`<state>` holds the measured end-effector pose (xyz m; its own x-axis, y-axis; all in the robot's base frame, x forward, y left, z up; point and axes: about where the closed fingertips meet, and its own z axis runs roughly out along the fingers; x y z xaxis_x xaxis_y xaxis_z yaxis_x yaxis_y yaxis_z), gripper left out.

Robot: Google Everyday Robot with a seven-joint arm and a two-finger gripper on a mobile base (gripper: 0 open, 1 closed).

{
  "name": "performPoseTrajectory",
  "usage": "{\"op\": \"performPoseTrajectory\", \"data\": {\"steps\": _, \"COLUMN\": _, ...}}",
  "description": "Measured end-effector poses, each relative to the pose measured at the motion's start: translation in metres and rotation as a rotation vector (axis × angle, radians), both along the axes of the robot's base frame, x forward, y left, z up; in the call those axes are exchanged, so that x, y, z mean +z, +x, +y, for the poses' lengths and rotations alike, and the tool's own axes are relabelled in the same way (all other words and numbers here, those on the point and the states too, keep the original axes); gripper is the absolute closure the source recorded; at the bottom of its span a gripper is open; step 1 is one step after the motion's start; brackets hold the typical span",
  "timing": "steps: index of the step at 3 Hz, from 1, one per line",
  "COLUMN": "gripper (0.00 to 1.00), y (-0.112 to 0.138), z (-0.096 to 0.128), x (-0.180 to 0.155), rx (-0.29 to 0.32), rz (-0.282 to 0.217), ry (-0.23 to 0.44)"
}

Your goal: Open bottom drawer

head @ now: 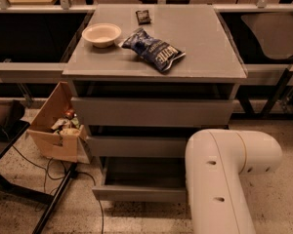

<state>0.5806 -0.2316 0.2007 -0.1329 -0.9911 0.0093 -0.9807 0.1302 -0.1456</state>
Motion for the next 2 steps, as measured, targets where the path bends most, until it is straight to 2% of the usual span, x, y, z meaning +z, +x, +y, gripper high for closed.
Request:
{"op": "performPoseTrajectory", "data": {"steps": 1, "gripper": 0.0, "y": 0.0, "z": 0.0, "x": 0.0, "rx": 0.0, "rz": 0.0, "ry": 0.0}}
{"op": "performPoseTrajectory", "data": {"steps": 2, "gripper": 0.0, "y": -0.0039, "z": 0.0008, "x": -0.0031, "rx": -0.003, "rz": 0.005, "ry": 0.015}}
